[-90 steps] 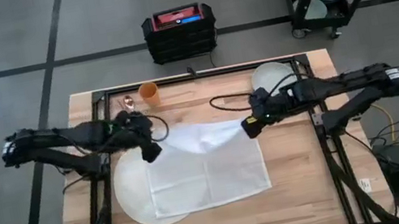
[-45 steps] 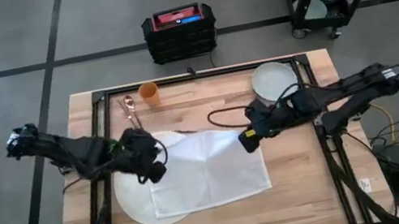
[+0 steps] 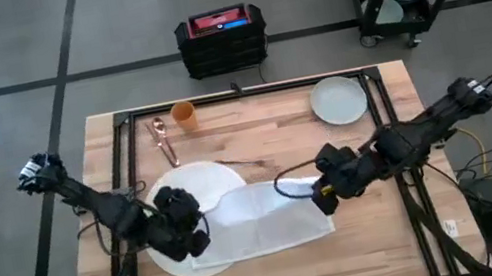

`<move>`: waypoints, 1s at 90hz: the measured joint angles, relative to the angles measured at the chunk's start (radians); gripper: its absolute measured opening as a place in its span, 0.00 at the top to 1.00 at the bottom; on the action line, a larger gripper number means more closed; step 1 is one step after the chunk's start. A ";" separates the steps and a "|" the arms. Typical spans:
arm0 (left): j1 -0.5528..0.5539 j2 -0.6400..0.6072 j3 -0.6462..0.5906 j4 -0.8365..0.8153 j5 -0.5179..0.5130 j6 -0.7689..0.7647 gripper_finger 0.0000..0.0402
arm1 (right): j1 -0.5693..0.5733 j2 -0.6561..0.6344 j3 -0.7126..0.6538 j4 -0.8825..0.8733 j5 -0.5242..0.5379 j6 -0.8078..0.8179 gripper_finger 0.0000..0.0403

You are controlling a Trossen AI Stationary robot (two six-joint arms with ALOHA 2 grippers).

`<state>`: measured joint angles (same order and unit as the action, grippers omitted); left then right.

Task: Set table place
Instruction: Fold the white napkin

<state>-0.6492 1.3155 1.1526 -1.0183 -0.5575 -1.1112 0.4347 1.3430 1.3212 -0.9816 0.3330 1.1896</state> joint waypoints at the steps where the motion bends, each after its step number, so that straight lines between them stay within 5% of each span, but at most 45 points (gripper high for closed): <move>1: -0.003 0.001 0.000 -0.002 0.000 0.000 1.00 | 0.003 0.000 0.000 -0.004 0.004 0.004 1.00; 62: -0.057 -0.015 -0.004 -0.428 -0.029 -0.055 1.00 | 0.023 0.003 -0.021 -0.208 0.117 0.183 1.00; 90: -0.057 -0.055 -0.034 -0.459 -0.074 -0.088 1.00 | 0.016 0.003 -0.022 -0.237 0.135 0.203 1.00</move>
<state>-0.7063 1.2601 1.1188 -1.4776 -0.6315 -1.1994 0.4511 1.3457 1.2995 -1.2190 0.4679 1.3926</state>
